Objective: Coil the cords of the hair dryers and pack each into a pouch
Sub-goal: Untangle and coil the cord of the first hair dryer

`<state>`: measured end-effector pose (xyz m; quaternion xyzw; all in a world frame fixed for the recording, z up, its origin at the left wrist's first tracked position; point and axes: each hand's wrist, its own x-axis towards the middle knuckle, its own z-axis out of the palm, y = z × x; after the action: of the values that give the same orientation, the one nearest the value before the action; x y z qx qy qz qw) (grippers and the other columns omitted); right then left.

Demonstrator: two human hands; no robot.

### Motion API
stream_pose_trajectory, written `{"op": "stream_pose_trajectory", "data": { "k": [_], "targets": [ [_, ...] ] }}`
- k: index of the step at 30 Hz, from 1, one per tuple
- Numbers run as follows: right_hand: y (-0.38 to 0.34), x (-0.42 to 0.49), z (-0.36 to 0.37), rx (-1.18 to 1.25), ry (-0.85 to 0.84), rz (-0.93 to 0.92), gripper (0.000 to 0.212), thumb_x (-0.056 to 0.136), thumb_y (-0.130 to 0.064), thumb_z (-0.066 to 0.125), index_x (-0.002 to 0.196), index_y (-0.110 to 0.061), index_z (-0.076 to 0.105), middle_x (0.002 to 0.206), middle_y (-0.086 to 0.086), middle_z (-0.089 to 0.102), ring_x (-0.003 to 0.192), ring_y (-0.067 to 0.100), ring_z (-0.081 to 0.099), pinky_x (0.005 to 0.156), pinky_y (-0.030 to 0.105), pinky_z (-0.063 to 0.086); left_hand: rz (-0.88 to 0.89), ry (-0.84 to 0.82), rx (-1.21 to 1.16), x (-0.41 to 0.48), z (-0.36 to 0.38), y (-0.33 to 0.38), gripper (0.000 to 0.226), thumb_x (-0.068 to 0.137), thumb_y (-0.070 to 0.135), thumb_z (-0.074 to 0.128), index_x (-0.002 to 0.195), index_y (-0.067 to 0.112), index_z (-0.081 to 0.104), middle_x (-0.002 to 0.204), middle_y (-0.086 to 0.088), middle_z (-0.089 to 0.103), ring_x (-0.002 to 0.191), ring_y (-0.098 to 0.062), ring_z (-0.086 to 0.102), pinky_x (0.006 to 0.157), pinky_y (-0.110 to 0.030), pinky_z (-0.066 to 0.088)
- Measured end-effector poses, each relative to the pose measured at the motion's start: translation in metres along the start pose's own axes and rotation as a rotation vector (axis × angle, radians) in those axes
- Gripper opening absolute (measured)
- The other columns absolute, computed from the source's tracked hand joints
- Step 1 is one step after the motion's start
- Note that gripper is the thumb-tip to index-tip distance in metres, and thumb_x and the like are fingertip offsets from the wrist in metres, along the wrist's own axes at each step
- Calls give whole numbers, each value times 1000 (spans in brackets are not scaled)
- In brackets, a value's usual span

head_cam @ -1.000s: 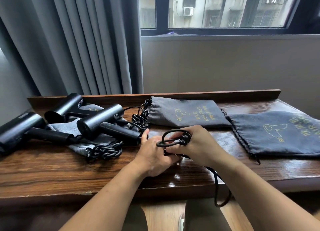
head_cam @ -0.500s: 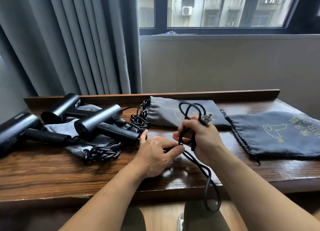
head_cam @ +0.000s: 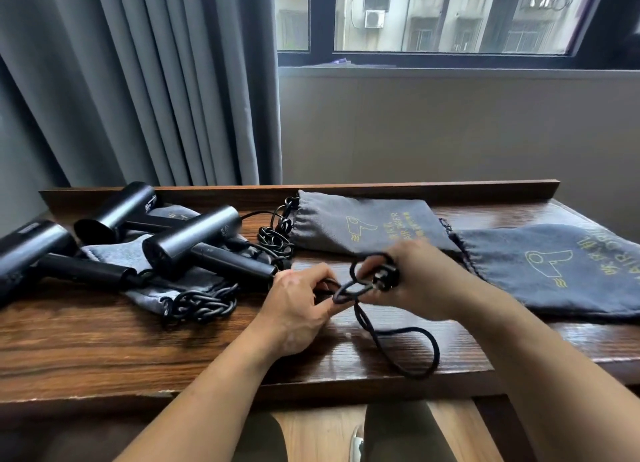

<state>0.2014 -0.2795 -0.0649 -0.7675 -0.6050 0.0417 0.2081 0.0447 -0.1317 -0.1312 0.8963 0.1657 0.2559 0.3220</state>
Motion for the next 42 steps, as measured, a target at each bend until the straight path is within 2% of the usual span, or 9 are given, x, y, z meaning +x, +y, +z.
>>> {"op": "stream_pose_trajectory", "data": {
  "k": [7,17,21,25,29,32,36,39,42],
  "targets": [
    [12,-7,3,6,-199,139,23,81,-34,78,74,-17,64,58,-7,58,55,10,50,59,35,45,21,-143,134,-5,-3,8,25,92,57,60,104,38,49,90,17,65,85,12,48,106,-33,31],
    [33,-6,-4,1510,455,360,17,87,-18,65,72,-17,58,63,0,51,49,11,43,50,26,37,-116,-155,171,2,0,5,35,98,62,33,90,30,45,79,11,56,95,-25,50,99,-42,33],
    [42,-5,-14,1745,566,405,17,98,-27,57,82,-21,57,82,0,63,76,15,60,71,32,46,-86,-174,234,3,0,13,32,104,51,35,80,30,37,68,11,49,79,-18,47,101,-39,27],
    [22,-5,-3,1922,392,307,23,101,-30,51,80,-21,55,117,12,70,120,32,66,97,71,45,-88,-187,285,3,3,15,34,106,49,34,77,31,31,74,7,56,88,-26,55,102,-40,25],
    [-11,3,-1,1984,267,169,27,100,-32,50,78,-19,56,82,5,65,77,21,70,87,65,54,-64,-171,293,3,5,11,36,106,50,33,75,32,30,77,4,59,87,-28,55,101,-42,26],
    [-13,6,-7,1802,252,211,21,96,-27,56,78,-19,53,74,6,50,47,14,45,56,35,52,-31,-157,276,2,5,9,36,105,55,33,76,32,32,75,5,59,79,-22,53,101,-42,26],
    [0,-1,-19,847,112,106,23,84,-7,78,85,-16,57,64,9,53,40,20,43,40,26,39,-36,-129,256,1,7,10,32,102,54,42,82,30,38,74,6,68,76,-16,53,98,-36,25],
    [4,-4,-11,114,-3,64,46,64,-29,93,98,-25,62,83,-7,70,69,14,62,61,31,52,-39,-104,244,1,6,11,27,101,54,48,93,28,45,80,4,72,81,-16,53,96,-34,25],
    [11,-7,-3,-304,-55,88,35,69,-35,79,96,-30,58,92,-8,69,88,19,62,70,31,46,-68,-110,199,1,6,5,28,97,59,51,96,31,46,76,6,73,86,-16,60,103,-35,27]
  ]
}}
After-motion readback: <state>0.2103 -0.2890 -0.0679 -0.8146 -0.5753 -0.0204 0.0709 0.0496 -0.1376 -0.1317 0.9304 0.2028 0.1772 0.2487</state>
